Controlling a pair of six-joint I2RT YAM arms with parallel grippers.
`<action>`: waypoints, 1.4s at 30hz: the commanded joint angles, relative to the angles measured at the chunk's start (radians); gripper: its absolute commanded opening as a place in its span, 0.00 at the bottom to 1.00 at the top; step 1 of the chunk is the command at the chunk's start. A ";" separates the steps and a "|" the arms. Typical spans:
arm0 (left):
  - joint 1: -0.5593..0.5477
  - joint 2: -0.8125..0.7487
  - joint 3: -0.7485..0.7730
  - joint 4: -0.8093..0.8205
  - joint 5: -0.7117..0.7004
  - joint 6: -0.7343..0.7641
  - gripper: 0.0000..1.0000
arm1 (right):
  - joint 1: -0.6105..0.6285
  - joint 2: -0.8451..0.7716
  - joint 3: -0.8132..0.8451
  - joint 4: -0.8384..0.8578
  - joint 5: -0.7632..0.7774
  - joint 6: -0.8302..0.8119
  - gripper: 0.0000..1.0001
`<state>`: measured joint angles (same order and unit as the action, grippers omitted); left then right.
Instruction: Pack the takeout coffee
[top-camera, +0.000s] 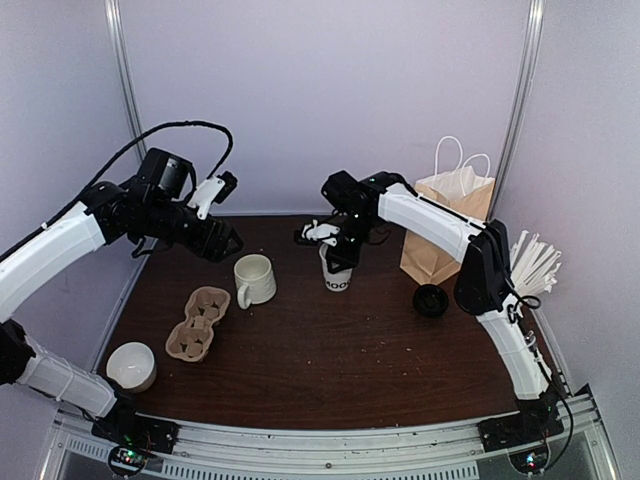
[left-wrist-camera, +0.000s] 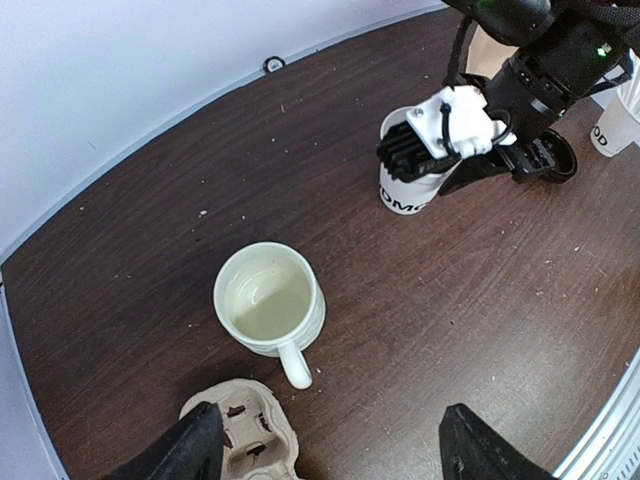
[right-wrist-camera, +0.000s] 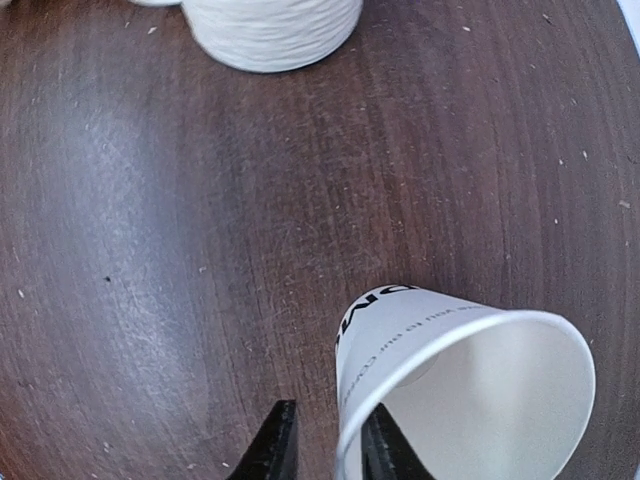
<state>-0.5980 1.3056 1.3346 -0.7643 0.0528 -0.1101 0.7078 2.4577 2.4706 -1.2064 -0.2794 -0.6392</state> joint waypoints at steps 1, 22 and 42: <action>-0.005 -0.006 -0.015 0.047 0.003 -0.006 0.78 | 0.045 -0.049 -0.041 -0.028 0.034 -0.033 0.11; 0.035 -0.037 -0.059 0.146 -0.099 0.074 0.77 | 0.300 -0.626 -0.783 0.086 0.010 -0.016 0.00; 0.035 -0.230 -0.289 0.310 -0.099 0.075 0.81 | 0.352 -0.644 -0.963 0.251 0.109 0.019 0.00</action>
<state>-0.5682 1.0756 1.0523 -0.5152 -0.0494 -0.0452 1.0538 1.8217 1.5101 -0.9859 -0.1963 -0.6392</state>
